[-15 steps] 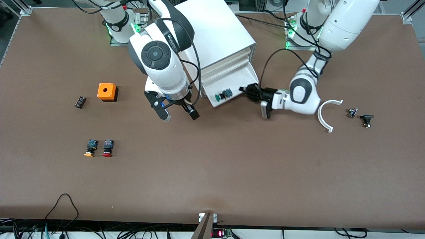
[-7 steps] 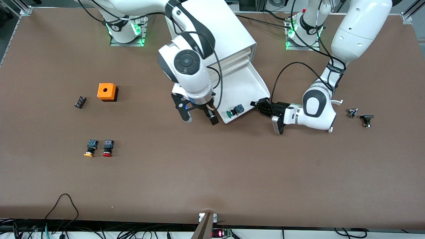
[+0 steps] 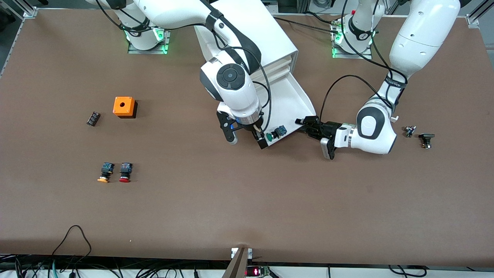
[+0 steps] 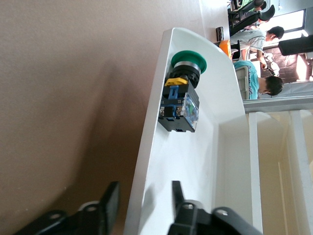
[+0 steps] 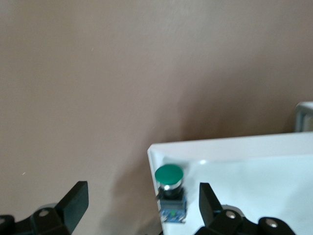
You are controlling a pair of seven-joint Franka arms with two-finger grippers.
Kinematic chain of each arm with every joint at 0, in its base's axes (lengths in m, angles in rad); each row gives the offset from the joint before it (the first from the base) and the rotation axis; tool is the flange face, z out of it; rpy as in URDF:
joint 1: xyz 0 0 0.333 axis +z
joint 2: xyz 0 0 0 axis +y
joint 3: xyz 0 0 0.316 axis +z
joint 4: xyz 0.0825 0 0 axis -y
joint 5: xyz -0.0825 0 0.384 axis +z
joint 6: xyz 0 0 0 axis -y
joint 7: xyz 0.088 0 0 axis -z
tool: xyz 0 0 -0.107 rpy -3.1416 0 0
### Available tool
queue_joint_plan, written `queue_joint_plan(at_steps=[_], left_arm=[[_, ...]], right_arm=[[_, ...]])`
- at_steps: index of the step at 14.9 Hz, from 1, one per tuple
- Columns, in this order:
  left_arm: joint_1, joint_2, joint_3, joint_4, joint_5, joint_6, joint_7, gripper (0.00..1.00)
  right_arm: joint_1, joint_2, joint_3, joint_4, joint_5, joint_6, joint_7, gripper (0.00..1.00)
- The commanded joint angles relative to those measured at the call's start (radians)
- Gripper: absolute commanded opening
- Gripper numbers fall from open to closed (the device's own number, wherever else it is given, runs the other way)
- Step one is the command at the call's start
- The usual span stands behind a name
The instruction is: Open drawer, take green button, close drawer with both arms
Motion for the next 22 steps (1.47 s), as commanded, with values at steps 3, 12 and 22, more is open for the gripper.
queue_joint_plan(at_steps=[3,12,22], left_arm=[[0.032,-0.005,0.006,0.045,0.031,-0.07,-0.029,1.0],[0.059,-0.042,0.003,0.285,0.354,-0.313,-0.456,1.0],[0.026,-0.165,-0.022,0.347,0.574,-0.352,-0.815,1.0]], right_arm=[[0.038,0.08,-0.004,0.043,0.056,0.137,0.038,1.0],[0.088,0.157,0.003,0.043,0.056,0.216,0.046,1.0],[0.126,0.177,0.003,0.035,0.054,0.211,0.049,0.63]])
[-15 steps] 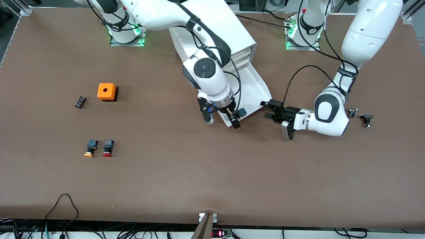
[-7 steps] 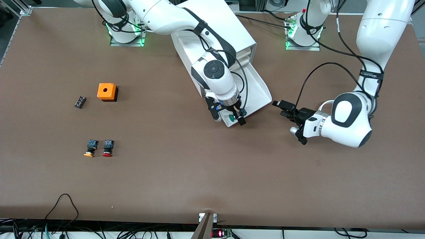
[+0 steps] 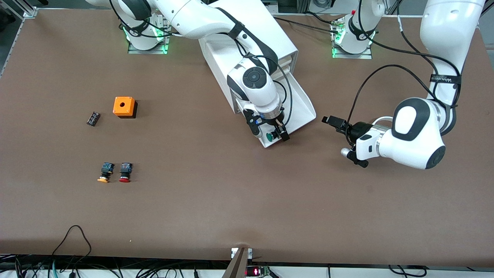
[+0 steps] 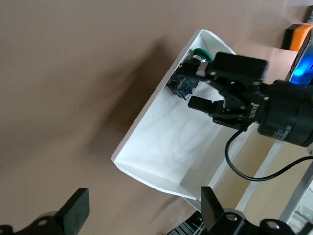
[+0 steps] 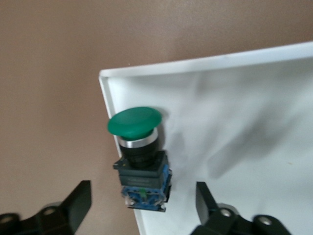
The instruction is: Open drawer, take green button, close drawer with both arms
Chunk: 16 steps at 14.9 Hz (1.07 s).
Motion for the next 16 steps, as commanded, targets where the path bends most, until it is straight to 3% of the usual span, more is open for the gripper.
queue_joint_plan(at_steps=[1,5,8,11,16], left_arm=[[-0.021,-0.05,-0.004,0.03,0.09,-0.012,-0.114,1.0],[-0.044,-0.071,-0.006,0.107,0.195,-0.015,-0.24,1.0],[-0.081,-0.094,-0.004,0.163,0.398,-0.014,-0.246,1.0],[-0.09,-0.093,-0.004,0.223,0.586,-0.012,-0.242,1.0],[-0.094,-0.077,0.002,0.289,0.595,0.018,-0.272,1.0]], right_arm=[[0.008,0.023,-0.001,0.031,0.013,-0.001,0.004,0.52],[0.007,0.019,-0.001,0.036,0.015,-0.009,0.002,0.0],[0.007,0.009,-0.003,0.039,0.015,-0.026,0.007,0.0],[-0.016,0.001,-0.009,0.124,0.015,-0.156,0.007,0.0],[-0.097,-0.051,-0.003,0.2,0.017,-0.273,-0.039,0.0]])
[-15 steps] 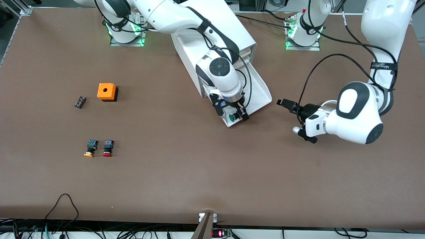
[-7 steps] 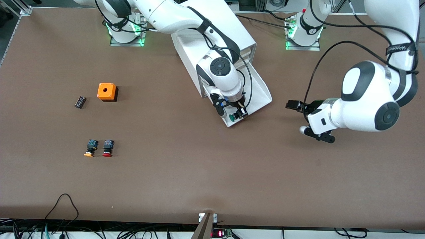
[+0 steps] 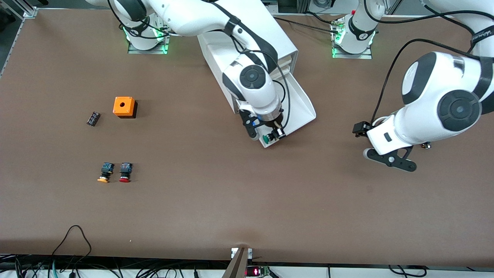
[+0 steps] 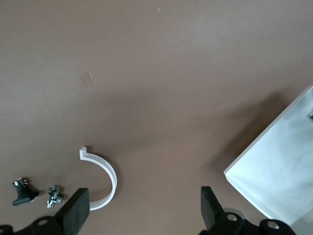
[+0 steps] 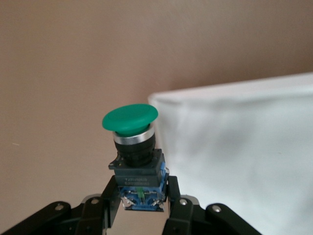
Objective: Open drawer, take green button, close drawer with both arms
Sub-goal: 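Lift the button out with the right gripper while the left gripper closes the drawer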
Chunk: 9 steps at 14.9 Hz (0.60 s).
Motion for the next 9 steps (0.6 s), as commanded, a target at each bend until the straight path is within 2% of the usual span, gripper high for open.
queue_joint_plan(at_steps=[1,5,9], left_arm=[[-0.01,0.017,0.006,0.025,0.019,0.003,-0.087,1.0],[-0.073,0.017,0.004,-0.041,0.019,0.095,-0.413,1.0],[-0.113,0.008,-0.002,-0.208,-0.001,0.335,-0.699,1.0]], right_arm=[[-0.036,-0.041,0.009,0.024,0.017,-0.071,-0.073,0.0],[-0.094,-0.088,0.009,0.024,0.013,-0.162,-0.286,0.0],[-0.148,-0.108,-0.011,0.024,0.004,-0.278,-0.59,0.0]])
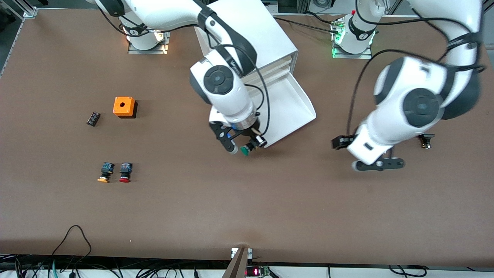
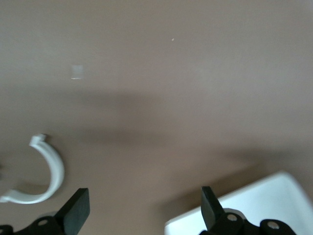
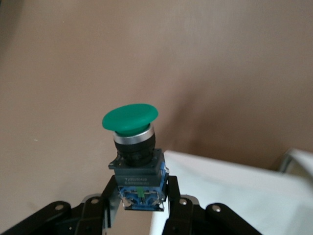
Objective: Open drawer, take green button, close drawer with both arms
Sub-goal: 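Lift the button out with the right gripper while the left gripper closes the drawer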
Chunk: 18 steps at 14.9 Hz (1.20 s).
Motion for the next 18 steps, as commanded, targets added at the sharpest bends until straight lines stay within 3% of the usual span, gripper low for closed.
queue_joint_plan(at_steps=[1,4,8,13,18], left_arm=[[-0.013,-0.022,0.001,-0.137,-0.002,0.149,-0.181,1.0],[-0.036,-0.022,-0.019,-0.25,0.002,0.288,-0.357,1.0],[-0.071,-0.033,-0.021,-0.419,0.008,0.467,-0.5,1.0],[-0.144,-0.012,-0.019,-0.488,0.089,0.537,-0.672,1.0],[-0.15,0.011,-0.019,-0.518,0.16,0.593,-0.695,1.0]], right_arm=[[-0.05,-0.014,-0.001,0.003,0.003,-0.091,-0.223,0.0],[-0.127,-0.047,-0.003,0.001,0.003,-0.174,-0.454,0.0],[-0.173,-0.076,-0.081,-0.003,0.001,-0.252,-0.75,0.0],[-0.188,-0.09,-0.196,-0.012,0.005,-0.329,-1.021,0.0],[-0.245,-0.121,-0.225,-0.066,0.009,-0.326,-1.234,0.0]])
